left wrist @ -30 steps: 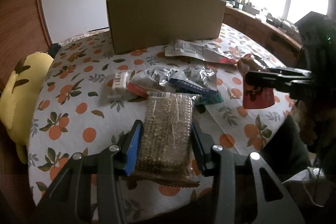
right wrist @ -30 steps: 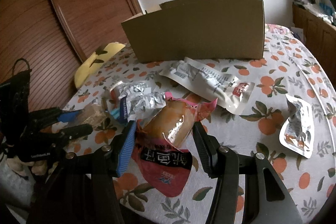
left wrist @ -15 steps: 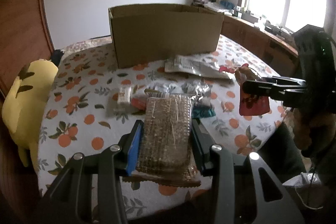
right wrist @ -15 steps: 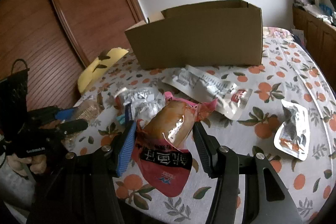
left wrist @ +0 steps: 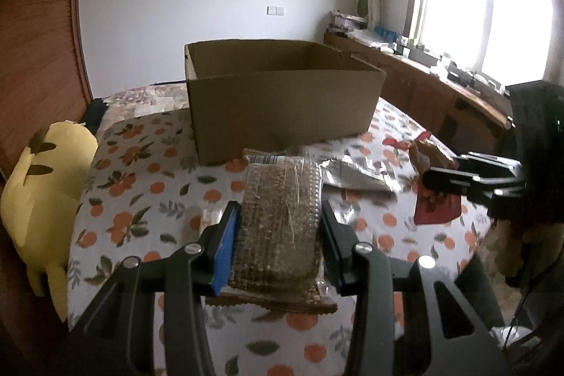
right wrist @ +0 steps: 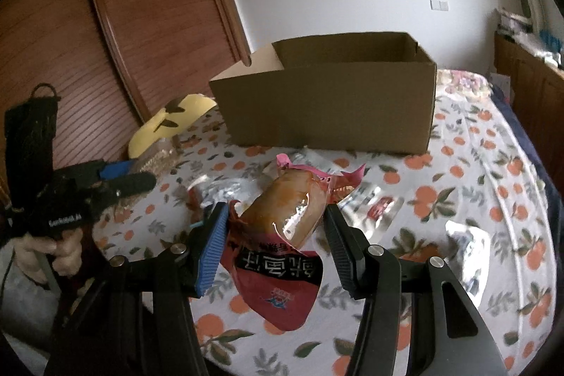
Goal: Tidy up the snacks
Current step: 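Lift both held snacks and carry them over the cardboard box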
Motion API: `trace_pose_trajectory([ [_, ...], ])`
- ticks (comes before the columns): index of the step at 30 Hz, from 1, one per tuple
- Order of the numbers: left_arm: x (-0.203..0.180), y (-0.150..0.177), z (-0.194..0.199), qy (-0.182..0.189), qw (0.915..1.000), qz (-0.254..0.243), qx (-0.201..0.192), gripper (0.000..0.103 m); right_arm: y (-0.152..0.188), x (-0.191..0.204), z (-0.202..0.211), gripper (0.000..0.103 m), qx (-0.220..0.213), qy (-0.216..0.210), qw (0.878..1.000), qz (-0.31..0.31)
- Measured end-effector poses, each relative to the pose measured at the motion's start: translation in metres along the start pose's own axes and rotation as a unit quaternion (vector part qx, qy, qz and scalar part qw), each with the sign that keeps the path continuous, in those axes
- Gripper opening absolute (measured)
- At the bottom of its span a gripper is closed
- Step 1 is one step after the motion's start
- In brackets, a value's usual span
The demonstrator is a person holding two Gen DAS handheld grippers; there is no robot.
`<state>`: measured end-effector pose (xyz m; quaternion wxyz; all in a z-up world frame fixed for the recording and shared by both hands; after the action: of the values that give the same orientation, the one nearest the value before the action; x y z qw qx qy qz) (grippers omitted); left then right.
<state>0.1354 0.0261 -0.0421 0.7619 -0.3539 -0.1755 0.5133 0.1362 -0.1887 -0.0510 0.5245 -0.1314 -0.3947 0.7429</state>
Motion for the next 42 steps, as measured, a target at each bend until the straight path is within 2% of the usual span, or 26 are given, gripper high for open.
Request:
trace_pose_trajectory([
  [11,-0.001,-0.044,-0.022,0.002,0.9998,-0.007,-0.018,0.042,-0.03,-0.022,-0.01,0.056,-0.006,0.004,1.0,0.015],
  [23,0.011,-0.12,-0.051,0.013,0.9987,-0.003,-0.05,0.042,-0.1,-0.044,-0.025,0.056,-0.024,0.011,0.999,0.038],
  [29,0.022,-0.155,-0.068,0.006,0.9982,0.0,-0.059,0.042,-0.132,-0.051,-0.035,0.056,-0.032,0.014,0.998,0.045],
  [35,0.031,-0.177,-0.093,-0.004,0.9986,0.001,-0.053,0.042,-0.156,-0.054,-0.055,0.056,-0.027,0.015,0.998,0.049],
  [42,0.037,-0.183,-0.115,-0.009,0.999,-0.001,-0.044,0.042,-0.173,-0.067,-0.076,0.056,-0.025,0.013,0.999,0.032],
])
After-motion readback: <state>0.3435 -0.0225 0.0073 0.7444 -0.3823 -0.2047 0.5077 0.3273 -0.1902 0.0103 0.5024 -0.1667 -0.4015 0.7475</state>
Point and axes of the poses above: each gripper's, at about its wrist camera, not at the fingertips, and z roughly against the way its jaws point, x to its left, y to its underside, the point moved 3 cm from there along -z, roughly the way its jaws point, and after that the axes turned 6 degrees about x, right-handed, at the moved point
